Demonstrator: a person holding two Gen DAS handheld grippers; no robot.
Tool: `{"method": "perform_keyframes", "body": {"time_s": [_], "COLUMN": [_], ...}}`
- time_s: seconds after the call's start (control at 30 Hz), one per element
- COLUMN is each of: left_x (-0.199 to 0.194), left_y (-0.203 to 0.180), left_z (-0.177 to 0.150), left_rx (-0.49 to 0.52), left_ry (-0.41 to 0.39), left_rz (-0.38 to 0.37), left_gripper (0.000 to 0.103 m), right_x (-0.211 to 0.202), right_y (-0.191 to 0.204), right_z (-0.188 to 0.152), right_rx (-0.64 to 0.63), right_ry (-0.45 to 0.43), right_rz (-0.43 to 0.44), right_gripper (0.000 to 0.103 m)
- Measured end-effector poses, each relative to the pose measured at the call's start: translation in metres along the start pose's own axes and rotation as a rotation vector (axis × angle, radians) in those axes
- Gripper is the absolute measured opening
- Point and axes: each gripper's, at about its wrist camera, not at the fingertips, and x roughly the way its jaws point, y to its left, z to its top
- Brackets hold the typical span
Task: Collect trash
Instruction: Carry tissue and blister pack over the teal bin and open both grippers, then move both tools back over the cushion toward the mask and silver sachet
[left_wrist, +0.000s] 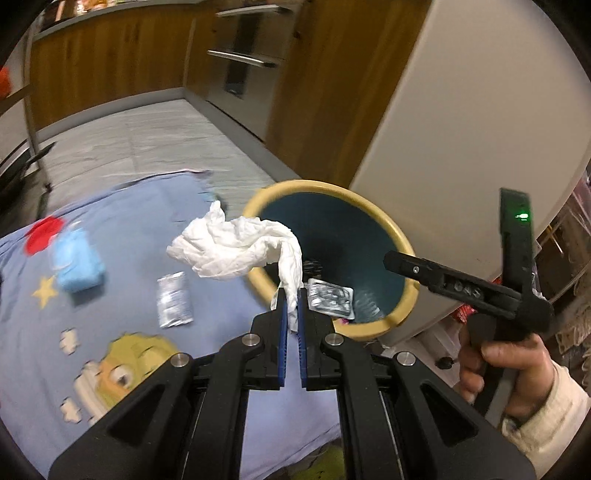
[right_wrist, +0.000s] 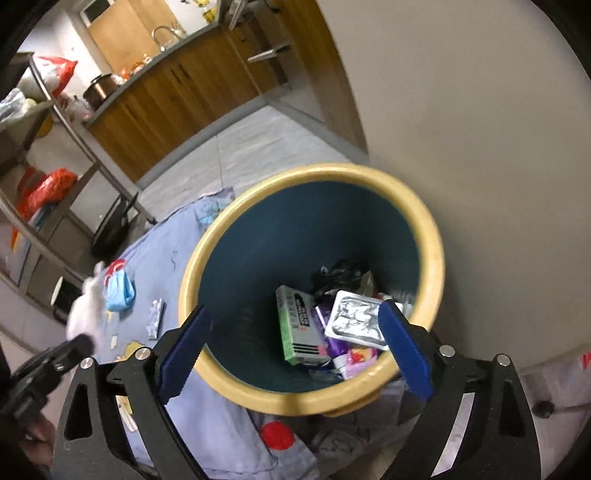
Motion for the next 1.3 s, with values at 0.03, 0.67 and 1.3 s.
{"method": "perform_keyframes", "body": {"time_s": [0.03,0.67,1.3], "left_x": [0.009,0.087,-0.027], "left_y": [-0.007,-0.026,0.108], "left_z": [0.003,0.023,-0.037], "left_rx": [0.006,-0.005,-0.229], "left_ry": [0.01,0.101,-0.067], "left_rz": [-0.009,-0.031,0.196], "left_gripper": [0.004,0.058,0.097], "right_x": [-0.004,-0.003,-0.001], "right_y": [-0.001,-0.022,0.053], "right_z": [0.0,0.002,-0.017], "right_rx": [0.0,0.07,-0.166], "right_ry": [-0.01,-0.053,-0.006], "right_rz": [-0.01,-0.023,0.1], "right_gripper": [0.093,0.094,0.094]}}
